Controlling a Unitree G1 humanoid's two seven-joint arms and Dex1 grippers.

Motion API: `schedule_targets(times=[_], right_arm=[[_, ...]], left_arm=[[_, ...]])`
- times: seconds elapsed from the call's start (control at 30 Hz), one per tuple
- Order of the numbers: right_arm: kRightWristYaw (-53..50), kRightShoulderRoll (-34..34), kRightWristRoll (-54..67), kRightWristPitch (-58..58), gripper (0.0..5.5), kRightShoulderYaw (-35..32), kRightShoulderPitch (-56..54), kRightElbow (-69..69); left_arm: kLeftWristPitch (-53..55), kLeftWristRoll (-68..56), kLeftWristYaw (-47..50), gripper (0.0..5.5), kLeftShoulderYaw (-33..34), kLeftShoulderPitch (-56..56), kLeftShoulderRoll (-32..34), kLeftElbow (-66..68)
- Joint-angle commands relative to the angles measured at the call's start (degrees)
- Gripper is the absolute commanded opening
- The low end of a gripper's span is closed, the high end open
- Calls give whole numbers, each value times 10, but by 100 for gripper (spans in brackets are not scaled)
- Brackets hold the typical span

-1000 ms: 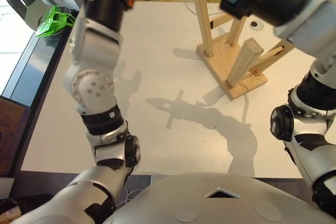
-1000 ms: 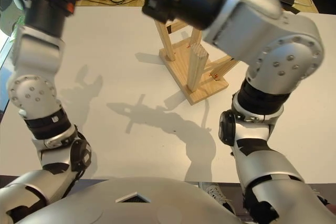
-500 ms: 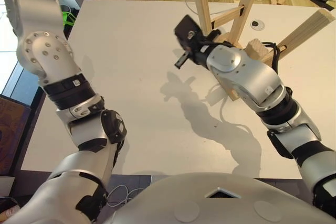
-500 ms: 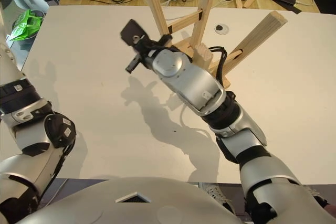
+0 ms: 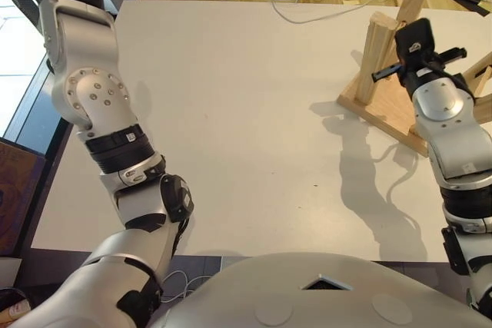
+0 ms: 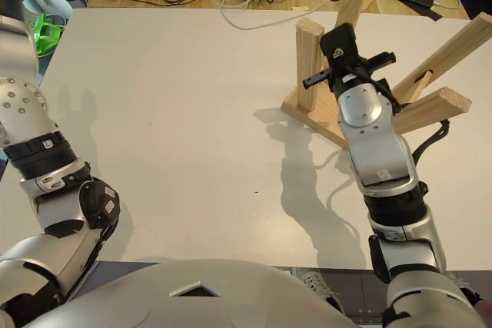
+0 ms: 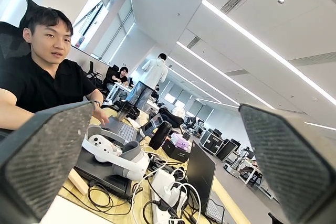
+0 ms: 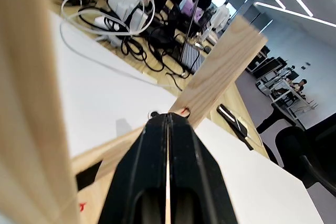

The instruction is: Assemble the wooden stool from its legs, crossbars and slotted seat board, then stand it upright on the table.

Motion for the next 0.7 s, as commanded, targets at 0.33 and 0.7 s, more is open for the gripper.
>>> schedule_targets(times=[0.33, 0.7], right_arm=[[240, 32, 99, -50, 3, 24, 26, -3], [364, 18, 174, -51, 3, 18, 50, -55]], left_arm=[[10, 16, 8, 509, -21, 9, -21, -18], [7, 24, 10, 509, -27, 8, -30, -20]])
